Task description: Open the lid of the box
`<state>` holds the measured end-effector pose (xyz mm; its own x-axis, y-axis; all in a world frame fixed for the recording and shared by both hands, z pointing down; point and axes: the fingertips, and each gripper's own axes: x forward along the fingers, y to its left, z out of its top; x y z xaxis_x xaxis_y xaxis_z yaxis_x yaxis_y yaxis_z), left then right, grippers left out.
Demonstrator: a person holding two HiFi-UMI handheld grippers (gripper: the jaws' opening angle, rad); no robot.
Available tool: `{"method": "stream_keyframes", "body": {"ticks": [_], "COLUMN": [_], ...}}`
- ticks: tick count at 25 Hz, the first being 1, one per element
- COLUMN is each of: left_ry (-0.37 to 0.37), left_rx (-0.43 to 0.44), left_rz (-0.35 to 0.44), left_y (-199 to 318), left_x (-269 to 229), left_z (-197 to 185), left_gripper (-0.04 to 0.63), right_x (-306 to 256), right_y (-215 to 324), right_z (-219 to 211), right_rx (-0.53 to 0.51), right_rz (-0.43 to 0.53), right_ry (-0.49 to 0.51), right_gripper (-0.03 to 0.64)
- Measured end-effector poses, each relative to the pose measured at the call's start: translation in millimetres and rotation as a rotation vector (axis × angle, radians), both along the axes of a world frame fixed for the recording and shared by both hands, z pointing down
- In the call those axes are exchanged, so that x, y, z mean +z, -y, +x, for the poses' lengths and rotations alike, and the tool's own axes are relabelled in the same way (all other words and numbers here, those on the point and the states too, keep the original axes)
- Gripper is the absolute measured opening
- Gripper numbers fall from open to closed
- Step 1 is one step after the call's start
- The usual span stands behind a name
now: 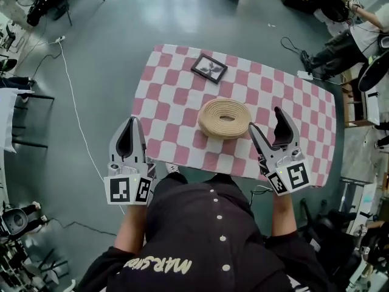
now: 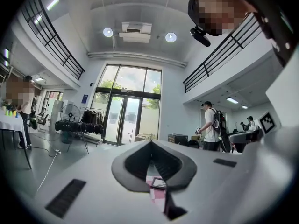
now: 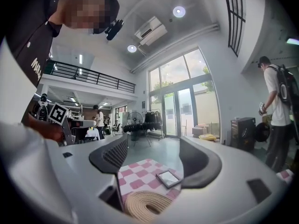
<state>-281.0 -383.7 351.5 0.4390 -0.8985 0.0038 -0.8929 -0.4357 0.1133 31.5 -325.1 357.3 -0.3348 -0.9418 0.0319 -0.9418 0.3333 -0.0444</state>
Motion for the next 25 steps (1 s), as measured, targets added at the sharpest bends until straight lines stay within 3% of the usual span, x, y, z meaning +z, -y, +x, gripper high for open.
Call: {"method": "stream_keyframes", "body": {"ticks": [10, 17, 25], "left_ry": [-0.001, 0.000, 0.011], "left_rx": [0.124, 0.152, 0.161], "left_rz": [-0.033, -0.059, -0.110], "left_y": [22.8, 26.5, 26.6], "left_x": [13.3, 25.2, 44.5], "left_z": [33.2, 39.2, 40.3], "left_gripper": [0.011, 0.011, 0.011], "right_x": [25.6, 63.8, 151.6], "right_y": [-7.1, 4.5, 15.6], "right_z": [6.8, -15.8, -48.2], "right_rx": [0.039, -0.091, -0.273], "right_rz": [-0.073, -0.173, -0.395], "right_ry": [-0.024, -0.088, -0.207], "right_gripper": [0.333, 0.341, 0.357]}}
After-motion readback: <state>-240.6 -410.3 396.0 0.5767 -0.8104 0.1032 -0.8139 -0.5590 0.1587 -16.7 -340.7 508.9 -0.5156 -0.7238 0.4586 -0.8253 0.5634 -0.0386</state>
